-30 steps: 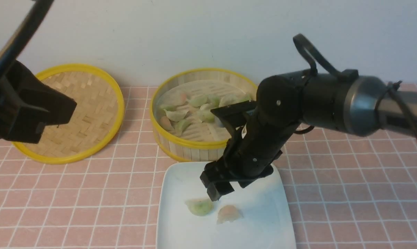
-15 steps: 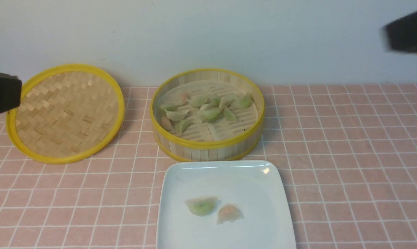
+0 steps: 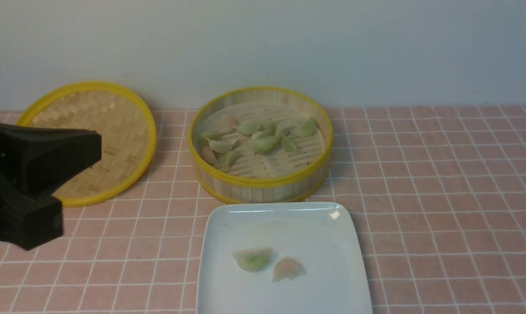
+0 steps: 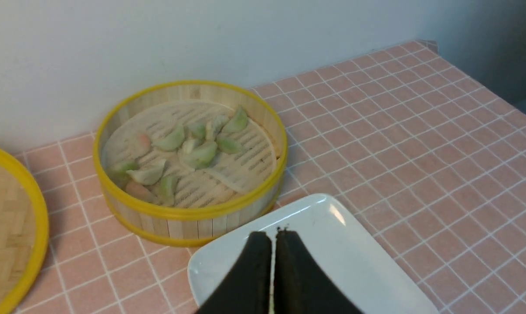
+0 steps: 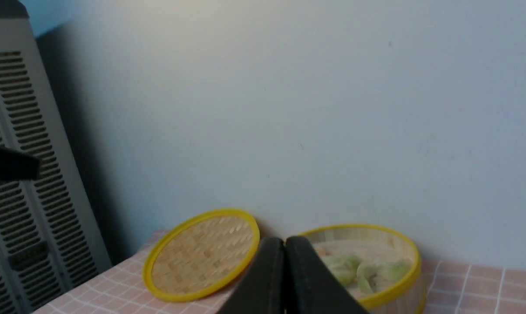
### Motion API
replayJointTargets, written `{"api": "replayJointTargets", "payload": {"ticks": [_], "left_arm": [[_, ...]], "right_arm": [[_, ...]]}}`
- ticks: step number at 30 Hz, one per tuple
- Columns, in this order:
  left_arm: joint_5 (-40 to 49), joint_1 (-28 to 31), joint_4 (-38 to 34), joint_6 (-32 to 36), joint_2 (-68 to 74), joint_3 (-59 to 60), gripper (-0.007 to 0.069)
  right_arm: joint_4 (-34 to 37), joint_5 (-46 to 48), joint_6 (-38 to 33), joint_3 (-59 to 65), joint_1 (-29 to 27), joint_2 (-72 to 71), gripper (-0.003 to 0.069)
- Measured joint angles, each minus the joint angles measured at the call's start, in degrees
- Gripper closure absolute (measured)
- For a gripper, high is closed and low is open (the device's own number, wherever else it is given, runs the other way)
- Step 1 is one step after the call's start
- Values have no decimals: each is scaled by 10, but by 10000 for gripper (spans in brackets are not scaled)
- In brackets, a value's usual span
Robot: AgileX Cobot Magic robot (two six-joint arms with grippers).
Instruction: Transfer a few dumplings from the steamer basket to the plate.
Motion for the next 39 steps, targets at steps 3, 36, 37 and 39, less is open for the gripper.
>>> {"api": "replayJointTargets", "payload": {"ticks": [3, 36, 37, 39], "left_arm": [[2, 1, 2, -1, -43, 14, 631], [-142, 62, 64, 13, -383, 347, 631], [-152, 87, 66, 14, -393, 370, 631], [-164, 130, 68, 16, -403, 408, 631]], "right_arm": [[-10, 0, 8, 10, 0, 1, 671], [-24, 0, 10, 11, 0, 0, 671], [-24, 0, 10, 11, 0, 0, 671], [-24, 0, 10, 11, 0, 0, 671]]}}
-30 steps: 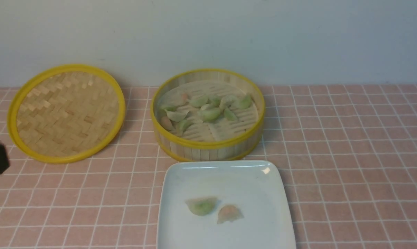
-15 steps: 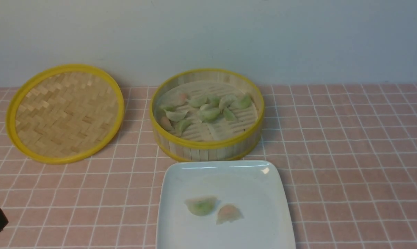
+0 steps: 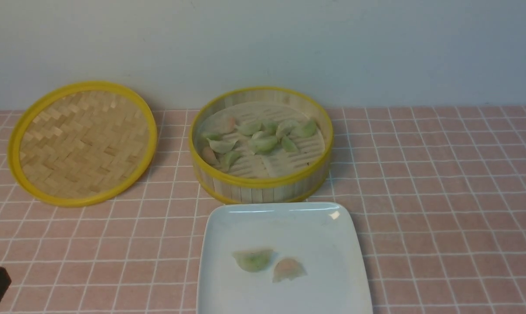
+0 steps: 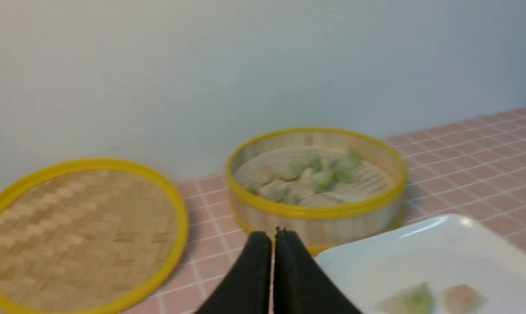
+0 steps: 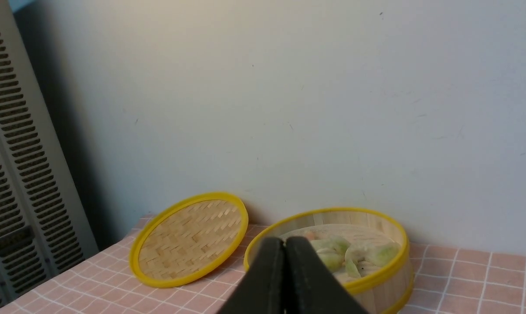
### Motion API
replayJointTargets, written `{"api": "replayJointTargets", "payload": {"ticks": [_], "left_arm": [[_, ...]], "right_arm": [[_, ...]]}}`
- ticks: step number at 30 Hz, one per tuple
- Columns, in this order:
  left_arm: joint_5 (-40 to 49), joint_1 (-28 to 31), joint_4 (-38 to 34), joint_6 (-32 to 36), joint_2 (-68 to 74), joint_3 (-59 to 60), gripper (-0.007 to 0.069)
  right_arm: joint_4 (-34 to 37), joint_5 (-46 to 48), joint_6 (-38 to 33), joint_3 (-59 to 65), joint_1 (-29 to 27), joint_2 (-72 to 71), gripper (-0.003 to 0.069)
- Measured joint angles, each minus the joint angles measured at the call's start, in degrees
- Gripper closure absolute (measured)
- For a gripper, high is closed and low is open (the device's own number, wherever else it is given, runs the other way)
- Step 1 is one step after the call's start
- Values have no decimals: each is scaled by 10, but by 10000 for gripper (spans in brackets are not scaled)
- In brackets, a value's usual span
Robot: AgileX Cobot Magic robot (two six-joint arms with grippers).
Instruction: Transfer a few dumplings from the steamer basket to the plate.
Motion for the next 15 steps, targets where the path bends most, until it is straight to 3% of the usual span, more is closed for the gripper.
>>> {"api": "replayJointTargets", "payload": {"ticks": [2, 6, 15], "left_arm": [[-10, 59, 1, 4, -1, 62, 631], [-13, 104, 4, 5, -1, 118, 631], [10, 109, 4, 5, -1, 120, 631]], "right_arm": [[0, 0, 0, 0, 0, 0, 671], [0, 1, 0, 0, 0, 0, 671], [0, 0, 0, 0, 0, 0, 671]]}}
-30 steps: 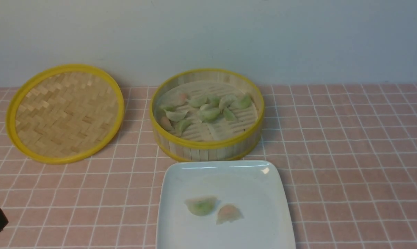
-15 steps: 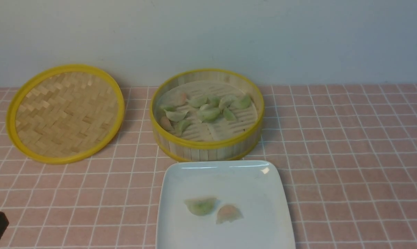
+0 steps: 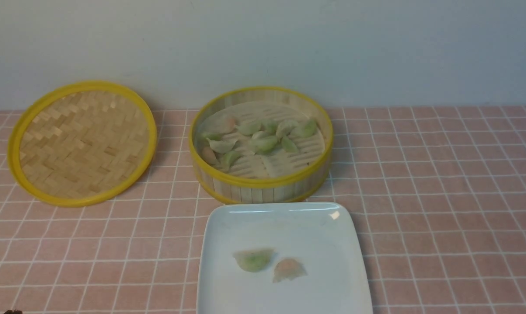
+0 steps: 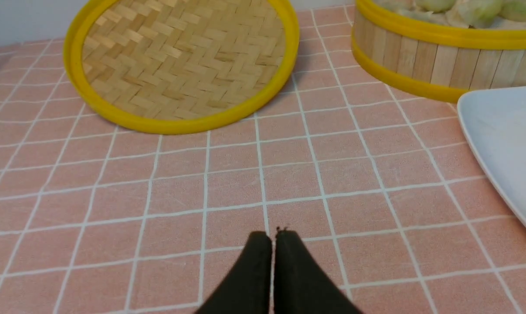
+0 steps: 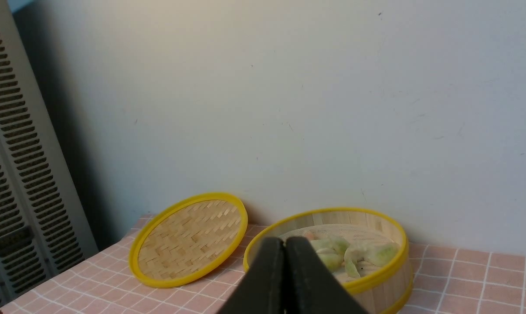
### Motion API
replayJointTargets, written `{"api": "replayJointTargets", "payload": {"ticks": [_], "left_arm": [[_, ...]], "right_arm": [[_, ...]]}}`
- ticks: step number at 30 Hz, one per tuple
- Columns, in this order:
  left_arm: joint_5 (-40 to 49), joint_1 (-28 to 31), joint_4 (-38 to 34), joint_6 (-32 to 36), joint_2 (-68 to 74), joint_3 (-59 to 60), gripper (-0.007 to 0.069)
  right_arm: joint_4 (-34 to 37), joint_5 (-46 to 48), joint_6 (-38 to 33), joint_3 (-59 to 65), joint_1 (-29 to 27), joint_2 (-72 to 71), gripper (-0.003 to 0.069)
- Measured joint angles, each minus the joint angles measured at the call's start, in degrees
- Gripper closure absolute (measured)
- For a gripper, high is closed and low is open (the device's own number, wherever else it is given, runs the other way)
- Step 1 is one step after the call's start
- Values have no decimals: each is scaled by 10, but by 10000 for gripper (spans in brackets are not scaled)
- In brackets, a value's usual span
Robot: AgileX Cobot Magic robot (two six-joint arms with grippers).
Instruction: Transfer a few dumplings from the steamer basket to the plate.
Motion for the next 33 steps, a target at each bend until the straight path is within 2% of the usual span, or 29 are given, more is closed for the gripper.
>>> {"api": "replayJointTargets", "payload": {"ticks": [20, 24, 29, 33], "left_arm": [[0, 0, 0, 0, 0, 0, 631], [0, 0, 0, 0, 0, 0, 631], [0, 0, 0, 0, 0, 0, 631], [0, 0, 0, 0, 0, 0, 631]], "right_arm": [[-3, 0, -7, 0, 0, 0, 671], [37, -6, -68, 0, 0, 0, 671], [147, -27, -193, 0, 0, 0, 671], [169, -35, -231, 1, -1, 0, 671]]}}
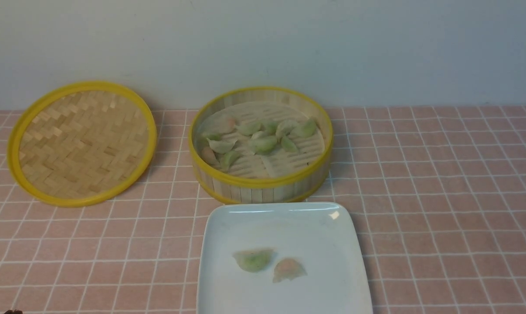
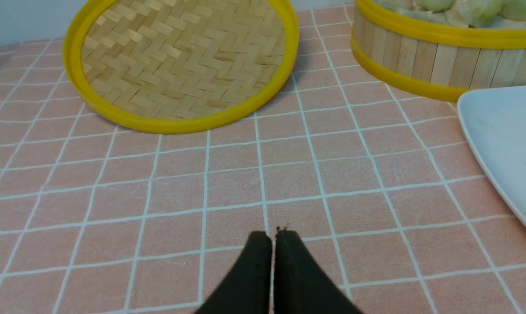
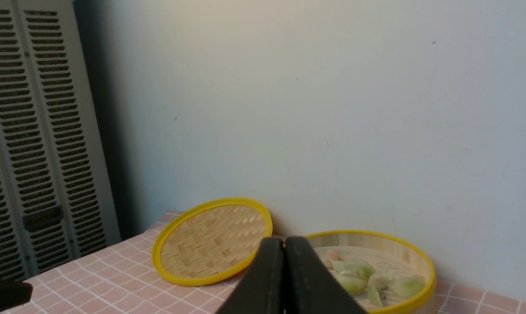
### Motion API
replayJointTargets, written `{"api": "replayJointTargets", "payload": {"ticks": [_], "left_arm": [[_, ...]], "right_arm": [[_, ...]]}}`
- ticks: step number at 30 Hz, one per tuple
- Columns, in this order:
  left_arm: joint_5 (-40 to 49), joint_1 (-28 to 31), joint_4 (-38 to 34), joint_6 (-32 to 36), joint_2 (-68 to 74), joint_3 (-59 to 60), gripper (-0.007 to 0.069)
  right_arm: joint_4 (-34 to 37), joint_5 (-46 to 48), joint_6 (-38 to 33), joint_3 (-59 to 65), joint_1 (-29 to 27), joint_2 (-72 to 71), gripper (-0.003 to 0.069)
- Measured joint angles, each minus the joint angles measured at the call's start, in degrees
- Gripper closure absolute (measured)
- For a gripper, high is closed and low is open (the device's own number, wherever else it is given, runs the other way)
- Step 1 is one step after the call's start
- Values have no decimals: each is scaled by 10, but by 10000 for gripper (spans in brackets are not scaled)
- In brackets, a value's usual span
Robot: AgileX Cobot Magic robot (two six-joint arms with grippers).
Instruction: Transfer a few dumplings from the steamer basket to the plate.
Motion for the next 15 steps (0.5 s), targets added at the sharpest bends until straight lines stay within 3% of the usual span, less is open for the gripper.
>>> {"api": "replayJointTargets", "payload": {"ticks": [3, 7, 13, 15], "left_arm": [[0, 0, 0, 0, 0, 0, 631], [0, 0, 0, 0, 0, 0, 631], [0, 0, 0, 0, 0, 0, 631], [1, 0, 0, 0, 0, 0, 631]], "right_arm": [[-5, -6, -6, 17, -41, 0, 671], [-18, -8, -8, 79, -181, 0, 671], [-26, 4, -8, 201, -341, 0, 671], [-26, 13, -8, 211, -363, 0, 671]]}}
